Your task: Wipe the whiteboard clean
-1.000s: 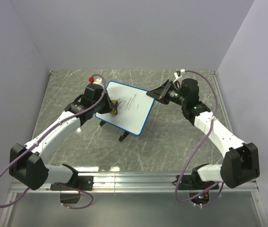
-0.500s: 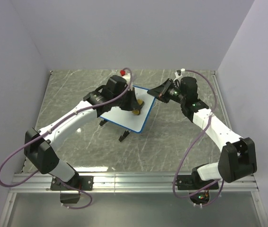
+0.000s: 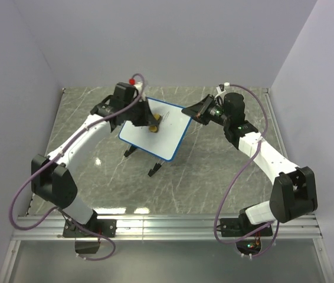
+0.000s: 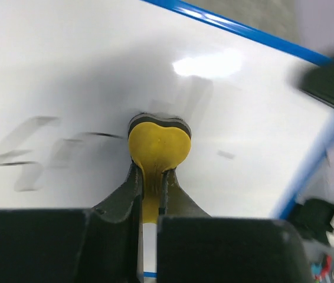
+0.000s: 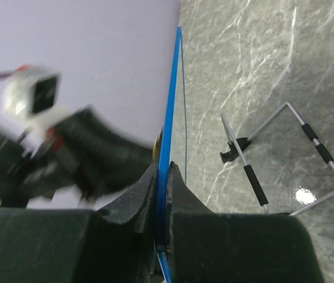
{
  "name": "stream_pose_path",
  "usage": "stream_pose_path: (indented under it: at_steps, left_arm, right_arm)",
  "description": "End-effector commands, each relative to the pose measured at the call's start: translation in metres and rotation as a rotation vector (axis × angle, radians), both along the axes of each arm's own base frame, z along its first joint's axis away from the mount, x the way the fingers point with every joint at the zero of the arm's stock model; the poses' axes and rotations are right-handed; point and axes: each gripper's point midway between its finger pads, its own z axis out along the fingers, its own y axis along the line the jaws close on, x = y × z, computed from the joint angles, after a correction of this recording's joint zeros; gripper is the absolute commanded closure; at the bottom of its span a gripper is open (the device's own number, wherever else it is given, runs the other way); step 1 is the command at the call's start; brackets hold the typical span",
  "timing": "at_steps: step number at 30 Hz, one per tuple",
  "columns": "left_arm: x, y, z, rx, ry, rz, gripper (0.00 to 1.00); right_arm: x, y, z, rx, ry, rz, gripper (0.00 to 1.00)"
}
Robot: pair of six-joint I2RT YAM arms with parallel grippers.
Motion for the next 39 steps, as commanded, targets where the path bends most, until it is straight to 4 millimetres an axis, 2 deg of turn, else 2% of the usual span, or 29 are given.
stream_pose_path:
  at_steps: [1,3,5,7,13,19,24,30,35,38,39]
  left_arm:
    - [0.018,0.059,-0.069,0.202,0.152,0.098,1.0]
    - [0.026,0.078,-0.088,0.244,0.185,0.115,1.0]
    - [0.028,0.088,-0.1,0.269,0.204,0.119,1.0]
    - [0.033,0.096,-0.104,0.263,0.21,0.13,1.0]
    - [0.038,0.108,-0.106,0.248,0.215,0.16,1.0]
    - [0.038,0.122,-0.116,0.274,0.226,0.184,1.0]
    - [0.048,0.136,-0.113,0.266,0.231,0.231,1.0]
    - [0.063,0.12,-0.097,0.198,0.221,0.198,1.0]
    - [0.068,0.083,-0.068,0.099,0.186,0.106,1.0]
    - [0.065,0.052,-0.053,0.077,0.177,0.032,1.0]
    - [0.061,0.035,-0.045,0.068,0.163,-0.005,1.0]
  right_arm:
    - [-0.038,0.021,0.127,0.247,-0.24,0.176,1.0]
    - [-0.039,0.021,0.129,0.247,-0.242,0.185,1.0]
    - [-0.038,0.021,0.132,0.249,-0.246,0.189,1.0]
    - [-0.039,0.022,0.134,0.251,-0.248,0.197,1.0]
    - [-0.036,0.024,0.139,0.261,-0.249,0.208,1.0]
    - [-0.035,0.027,0.142,0.273,-0.251,0.219,1.0]
    - [-0.036,0.028,0.145,0.286,-0.255,0.237,1.0]
    - [-0.042,0.037,0.145,0.3,-0.248,0.297,1.0]
    - [-0.046,0.045,0.142,0.298,-0.244,0.316,1.0]
    - [-0.046,0.049,0.14,0.296,-0.238,0.321,1.0]
    - [-0.046,0.05,0.14,0.296,-0.237,0.324,1.0]
